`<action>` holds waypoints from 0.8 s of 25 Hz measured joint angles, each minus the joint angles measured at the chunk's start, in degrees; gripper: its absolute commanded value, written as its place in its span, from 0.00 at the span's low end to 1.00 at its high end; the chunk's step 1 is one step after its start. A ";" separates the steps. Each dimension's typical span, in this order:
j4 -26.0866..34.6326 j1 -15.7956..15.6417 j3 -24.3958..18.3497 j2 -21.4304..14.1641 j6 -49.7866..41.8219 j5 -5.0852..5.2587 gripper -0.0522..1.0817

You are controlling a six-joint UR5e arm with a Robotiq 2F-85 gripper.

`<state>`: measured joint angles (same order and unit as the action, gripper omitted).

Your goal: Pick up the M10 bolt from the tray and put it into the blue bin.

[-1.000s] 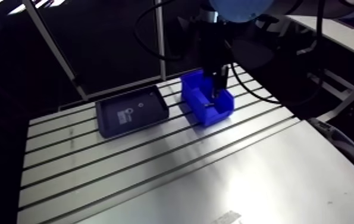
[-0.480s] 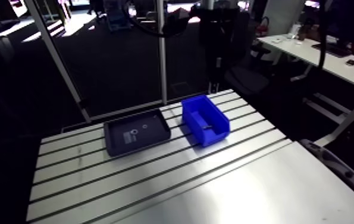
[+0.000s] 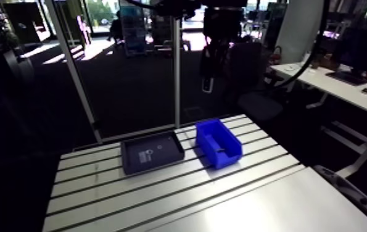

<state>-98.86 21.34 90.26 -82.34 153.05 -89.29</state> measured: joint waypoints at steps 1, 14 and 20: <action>0.73 -0.56 -0.31 -0.48 -3.22 0.23 0.05; 7.24 -6.57 -5.70 -1.41 -37.97 0.86 0.05; 11.98 -9.06 -8.77 -1.25 -47.07 0.84 0.05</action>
<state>-86.89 12.28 81.49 -83.59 105.98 -88.45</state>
